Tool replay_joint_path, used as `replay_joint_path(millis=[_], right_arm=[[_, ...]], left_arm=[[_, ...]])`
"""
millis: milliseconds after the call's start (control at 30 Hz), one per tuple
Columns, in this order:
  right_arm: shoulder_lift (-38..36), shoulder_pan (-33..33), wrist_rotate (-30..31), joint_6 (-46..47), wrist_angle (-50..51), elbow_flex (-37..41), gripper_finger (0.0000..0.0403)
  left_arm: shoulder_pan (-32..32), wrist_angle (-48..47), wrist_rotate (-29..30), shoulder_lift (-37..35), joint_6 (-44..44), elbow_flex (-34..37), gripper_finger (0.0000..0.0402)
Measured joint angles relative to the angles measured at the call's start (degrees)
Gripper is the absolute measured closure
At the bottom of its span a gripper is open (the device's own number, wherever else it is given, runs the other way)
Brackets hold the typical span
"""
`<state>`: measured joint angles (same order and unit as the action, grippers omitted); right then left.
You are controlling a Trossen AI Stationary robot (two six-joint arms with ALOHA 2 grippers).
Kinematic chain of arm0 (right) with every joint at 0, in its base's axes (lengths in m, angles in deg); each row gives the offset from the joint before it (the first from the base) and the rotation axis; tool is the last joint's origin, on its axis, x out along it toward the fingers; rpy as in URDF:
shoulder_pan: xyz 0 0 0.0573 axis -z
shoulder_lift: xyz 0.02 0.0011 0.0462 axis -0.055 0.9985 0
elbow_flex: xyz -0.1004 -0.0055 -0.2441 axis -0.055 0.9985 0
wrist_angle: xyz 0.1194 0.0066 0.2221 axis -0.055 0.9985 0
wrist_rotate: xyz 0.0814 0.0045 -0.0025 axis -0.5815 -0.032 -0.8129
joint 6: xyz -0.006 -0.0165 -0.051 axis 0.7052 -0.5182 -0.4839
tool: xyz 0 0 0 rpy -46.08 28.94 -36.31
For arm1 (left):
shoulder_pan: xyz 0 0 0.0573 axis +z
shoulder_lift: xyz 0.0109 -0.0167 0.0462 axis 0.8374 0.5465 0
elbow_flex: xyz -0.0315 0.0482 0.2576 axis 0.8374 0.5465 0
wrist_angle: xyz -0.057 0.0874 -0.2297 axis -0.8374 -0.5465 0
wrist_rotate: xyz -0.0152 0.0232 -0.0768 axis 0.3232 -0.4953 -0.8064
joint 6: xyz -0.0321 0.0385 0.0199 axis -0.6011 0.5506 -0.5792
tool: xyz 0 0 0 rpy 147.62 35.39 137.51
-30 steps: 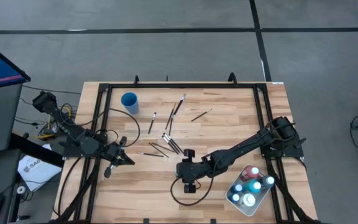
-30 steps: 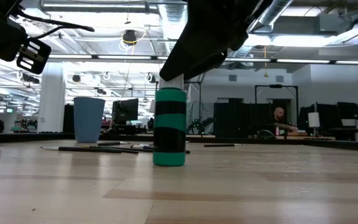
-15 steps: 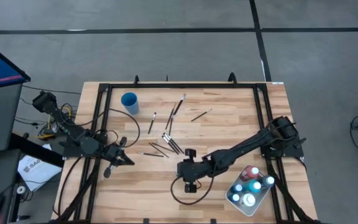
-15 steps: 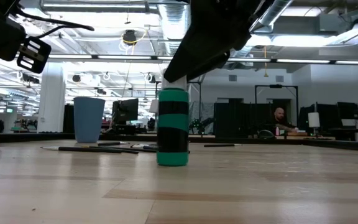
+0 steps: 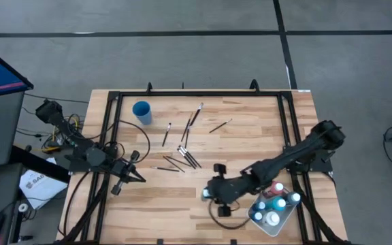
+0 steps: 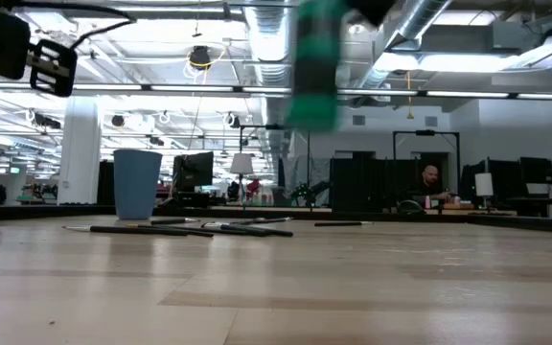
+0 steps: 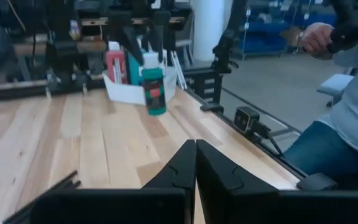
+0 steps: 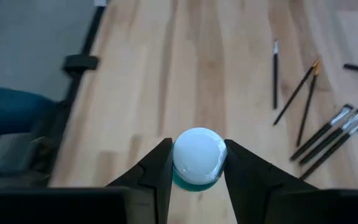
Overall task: Pick & Place Paint Supplies
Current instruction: Put the small green paint bottle into the white bin
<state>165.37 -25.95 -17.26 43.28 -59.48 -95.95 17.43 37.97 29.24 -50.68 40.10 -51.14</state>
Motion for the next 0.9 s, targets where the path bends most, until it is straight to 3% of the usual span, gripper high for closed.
replay_joint_path(millis=[467,900], right_arm=[[-15.07,-8.83,3.03,23.27,30.00,-0.04,0.0289],[-16.81,-18.39,7.34,45.14,47.23,-0.02,0.0289]], left_arm=[[0.04,0.75,1.55,0.39,0.80,-0.07,0.0400],[0.02,0.83,2.90,0.44,0.93,-0.05,0.0400]])
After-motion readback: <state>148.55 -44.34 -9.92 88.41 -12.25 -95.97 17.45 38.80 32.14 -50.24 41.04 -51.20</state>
